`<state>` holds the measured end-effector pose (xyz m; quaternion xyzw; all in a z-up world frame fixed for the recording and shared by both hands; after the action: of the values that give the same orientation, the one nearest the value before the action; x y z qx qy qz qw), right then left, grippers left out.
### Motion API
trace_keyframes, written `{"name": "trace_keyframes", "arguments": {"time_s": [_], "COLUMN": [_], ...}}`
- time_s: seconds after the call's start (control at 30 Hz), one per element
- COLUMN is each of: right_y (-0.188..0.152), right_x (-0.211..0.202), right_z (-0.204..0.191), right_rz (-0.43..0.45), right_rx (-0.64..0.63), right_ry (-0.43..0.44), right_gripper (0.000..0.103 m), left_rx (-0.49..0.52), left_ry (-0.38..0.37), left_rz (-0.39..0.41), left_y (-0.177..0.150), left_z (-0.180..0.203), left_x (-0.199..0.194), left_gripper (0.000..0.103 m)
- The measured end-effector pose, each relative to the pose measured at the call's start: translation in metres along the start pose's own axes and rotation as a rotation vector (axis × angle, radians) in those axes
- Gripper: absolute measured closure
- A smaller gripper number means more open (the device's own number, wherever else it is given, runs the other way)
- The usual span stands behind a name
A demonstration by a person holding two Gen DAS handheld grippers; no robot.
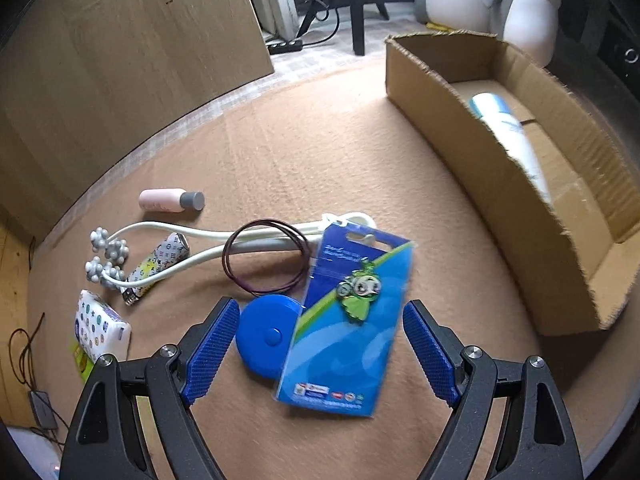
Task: Organize objects
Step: 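Move the left tool to the blue pin card and close on it, then carry the blue pin card with the left tool and drop it into the box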
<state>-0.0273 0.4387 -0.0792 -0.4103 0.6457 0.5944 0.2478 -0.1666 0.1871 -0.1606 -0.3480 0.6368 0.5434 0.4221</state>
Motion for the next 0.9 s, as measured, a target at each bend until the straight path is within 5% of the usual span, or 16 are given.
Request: {"name": "trace_keyframes", "arguments": {"time_s": [0.47,0.67,0.9], "right_y": [-0.006,-0.006,-0.006], "right_x": [0.004,0.010,0.013], "right_z": [0.023,0.022,0.026], "right_rz": [-0.010,-0.021,-0.026], "right_rx": [0.075,0.082,0.101], "right_ry": [0.016,0.023,0.028], "right_gripper": [0.032,0.032,0.032], "left_rx": [0.056,0.090,0.146], "left_ry": [-0.090,-0.153,-0.119], "left_rz": [-0.060,-0.101,-0.089], "left_y": [-0.006,-0.012,-0.014], "left_z": [0.020,0.035,0.045], "left_x": [0.010,0.011,0.012], "left_gripper": [0.018,0.031,0.033]}}
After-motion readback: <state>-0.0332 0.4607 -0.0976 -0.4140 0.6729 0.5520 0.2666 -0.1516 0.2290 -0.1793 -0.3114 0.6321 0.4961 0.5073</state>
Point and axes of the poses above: each gripper's, at about its wrist camera, not at the fingertips, and x roughly the way its jaws point, z to its right, y to its top, the point moved 1 cm from there along x, roughly the way its jaws point, and after that the axes turned 13 degrees about -x, right-handed, at the moved point
